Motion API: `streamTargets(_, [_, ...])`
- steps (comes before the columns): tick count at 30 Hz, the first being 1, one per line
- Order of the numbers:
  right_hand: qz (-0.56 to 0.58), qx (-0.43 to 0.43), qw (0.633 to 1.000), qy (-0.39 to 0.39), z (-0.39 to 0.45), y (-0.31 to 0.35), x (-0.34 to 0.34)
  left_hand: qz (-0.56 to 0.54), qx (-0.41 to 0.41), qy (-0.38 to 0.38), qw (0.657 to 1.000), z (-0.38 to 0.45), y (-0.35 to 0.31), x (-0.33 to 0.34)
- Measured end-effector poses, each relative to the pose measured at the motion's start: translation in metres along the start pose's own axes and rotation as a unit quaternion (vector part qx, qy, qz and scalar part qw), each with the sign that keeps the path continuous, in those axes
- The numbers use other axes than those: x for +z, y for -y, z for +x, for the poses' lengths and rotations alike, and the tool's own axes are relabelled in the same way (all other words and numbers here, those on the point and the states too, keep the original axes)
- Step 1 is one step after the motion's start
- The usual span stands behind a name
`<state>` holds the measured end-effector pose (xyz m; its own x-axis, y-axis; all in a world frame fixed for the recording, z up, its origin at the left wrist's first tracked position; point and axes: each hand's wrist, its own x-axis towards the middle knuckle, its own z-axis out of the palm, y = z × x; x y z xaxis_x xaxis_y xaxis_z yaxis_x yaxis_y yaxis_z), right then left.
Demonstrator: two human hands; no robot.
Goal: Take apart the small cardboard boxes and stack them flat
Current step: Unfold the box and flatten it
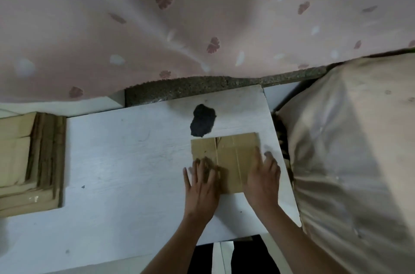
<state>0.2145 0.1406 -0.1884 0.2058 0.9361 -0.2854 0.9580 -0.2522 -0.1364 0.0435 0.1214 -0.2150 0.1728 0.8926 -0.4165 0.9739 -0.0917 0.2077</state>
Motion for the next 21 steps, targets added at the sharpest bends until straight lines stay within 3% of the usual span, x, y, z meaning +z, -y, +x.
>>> streamTargets(2, [-0.02, -0.114, 0.992, -0.042, 0.006, 0.006, 0.01, -0.008, 0.02, -0.041, 0.999, 0.012, -0.006, 0.004])
streamTargets(4, [-0.025, -0.172, 0.984, -0.031, 0.017, 0.01, 0.019, -0.031, 0.027, -0.071, 0.997, 0.025, -0.01, 0.008])
streamTargets(8, [-0.026, -0.171, 0.985, 0.012, 0.035, 0.005, 0.041, -0.042, 0.018, -0.075, 0.996, 0.044, -0.01, 0.023])
streamTargets(21, [-0.031, -0.195, 0.98, -0.037, 0.039, -0.008, 0.069, -0.035, 0.004, -0.11, 0.993, 0.05, -0.009, 0.047])
